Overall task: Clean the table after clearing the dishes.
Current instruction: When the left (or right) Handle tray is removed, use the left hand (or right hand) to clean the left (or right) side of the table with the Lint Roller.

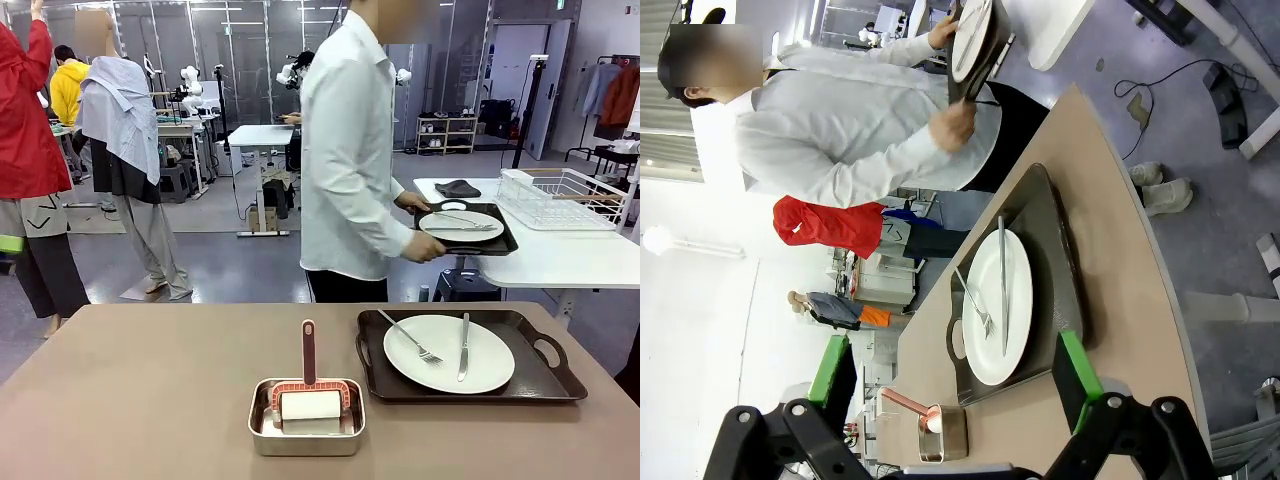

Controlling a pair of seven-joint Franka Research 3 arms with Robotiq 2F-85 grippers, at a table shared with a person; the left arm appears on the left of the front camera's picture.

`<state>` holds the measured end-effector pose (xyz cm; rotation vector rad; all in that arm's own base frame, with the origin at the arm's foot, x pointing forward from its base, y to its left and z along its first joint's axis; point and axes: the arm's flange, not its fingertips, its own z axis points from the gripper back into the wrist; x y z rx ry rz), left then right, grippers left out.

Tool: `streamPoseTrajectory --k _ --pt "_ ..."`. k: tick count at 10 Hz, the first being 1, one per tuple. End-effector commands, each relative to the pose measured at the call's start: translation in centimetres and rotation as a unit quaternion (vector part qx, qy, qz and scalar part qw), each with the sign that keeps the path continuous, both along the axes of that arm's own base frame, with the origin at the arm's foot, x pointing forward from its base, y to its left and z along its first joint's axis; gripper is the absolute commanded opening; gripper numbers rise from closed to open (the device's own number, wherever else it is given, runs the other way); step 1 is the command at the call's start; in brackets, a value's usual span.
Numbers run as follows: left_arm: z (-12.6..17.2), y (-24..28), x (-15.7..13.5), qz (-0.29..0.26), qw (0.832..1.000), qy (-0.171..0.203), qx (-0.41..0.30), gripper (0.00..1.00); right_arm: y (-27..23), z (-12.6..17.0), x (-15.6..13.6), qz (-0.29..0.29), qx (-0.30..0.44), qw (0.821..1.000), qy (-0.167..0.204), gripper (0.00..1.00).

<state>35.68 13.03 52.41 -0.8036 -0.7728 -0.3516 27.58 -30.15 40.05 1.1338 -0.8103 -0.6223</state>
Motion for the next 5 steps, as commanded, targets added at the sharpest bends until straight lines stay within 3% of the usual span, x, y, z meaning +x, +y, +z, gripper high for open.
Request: streamPoseTrajectory --k 1,2,4,5 --pt "2.5 -5.1 1.4 -0.177 0.967 -0.084 0.165 1.00 0.0 0.3 -0.2 -0.003 0.007 1.000 -0.005 1.00" --pt "2.5 -9.7 2.0 -0.248 0.935 -0.094 0.237 1.00 0.0 0.3 -0.2 -0.003 0.007 1.000 -0.005 1.00" --pt "1.7 -16.4 2.5 -0.332 0.884 -0.114 0.309 1.00 0.0 0.3 -0.2 -0.003 0.007 1.000 -0.005 1.00" --pt "0.5 -19.4 1.8 -0.384 0.855 -0.105 0.331 1.00 0.0 0.3 -0.2 -0.003 0.007 1.000 -0.005 1.00"
